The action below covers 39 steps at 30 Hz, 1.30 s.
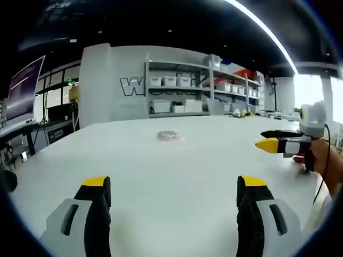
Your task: Open the resealable bag by pulling the two sides of the seal apart until the entire bag opening is separated and visibly accessible.
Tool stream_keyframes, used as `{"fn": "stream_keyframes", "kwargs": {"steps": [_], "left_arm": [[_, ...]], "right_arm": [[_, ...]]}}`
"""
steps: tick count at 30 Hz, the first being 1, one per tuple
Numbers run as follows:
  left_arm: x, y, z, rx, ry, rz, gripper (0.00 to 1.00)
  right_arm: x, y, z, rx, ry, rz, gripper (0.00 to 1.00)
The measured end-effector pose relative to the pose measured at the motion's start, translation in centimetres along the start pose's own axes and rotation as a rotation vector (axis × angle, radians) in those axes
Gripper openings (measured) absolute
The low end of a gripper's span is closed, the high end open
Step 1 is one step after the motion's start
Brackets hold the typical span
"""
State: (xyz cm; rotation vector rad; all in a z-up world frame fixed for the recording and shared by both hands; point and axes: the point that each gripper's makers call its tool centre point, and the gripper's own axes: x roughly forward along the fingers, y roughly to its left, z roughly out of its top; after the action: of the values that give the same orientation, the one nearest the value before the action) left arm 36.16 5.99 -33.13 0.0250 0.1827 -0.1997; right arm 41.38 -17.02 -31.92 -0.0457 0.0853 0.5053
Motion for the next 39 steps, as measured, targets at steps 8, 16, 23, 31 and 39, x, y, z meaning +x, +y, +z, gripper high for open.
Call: {"fn": "stream_keyframes", "kwargs": {"steps": [8, 16, 23, 31, 39], "left_arm": [[0.0, 0.1, 0.0, -0.003, -0.001, 0.002, 0.97], [0.0, 0.0, 0.0, -0.002, -0.001, -0.001, 0.97], [-0.1, 0.0, 0.0, -0.005, -0.004, -0.001, 0.97], [-0.2, 0.0, 0.0, -0.007, -0.005, -0.004, 0.97], [-0.2, -0.1, 0.1, -0.005, -0.003, -0.005, 0.96]], "right_arm": [[0.0, 0.1, -0.1, 0.0, 0.006, 0.007, 0.65], [0.1, 0.3, -0.2, -0.001, 0.011, 0.018, 0.61], [0.3, 0.7, 0.0, -0.008, 0.008, 0.037, 0.57], [0.3, 0.9, 0.0, -0.013, 0.007, 0.045, 0.55], [0.2, 1.0, 0.0, -0.014, 0.01, 0.049, 0.53]]}}
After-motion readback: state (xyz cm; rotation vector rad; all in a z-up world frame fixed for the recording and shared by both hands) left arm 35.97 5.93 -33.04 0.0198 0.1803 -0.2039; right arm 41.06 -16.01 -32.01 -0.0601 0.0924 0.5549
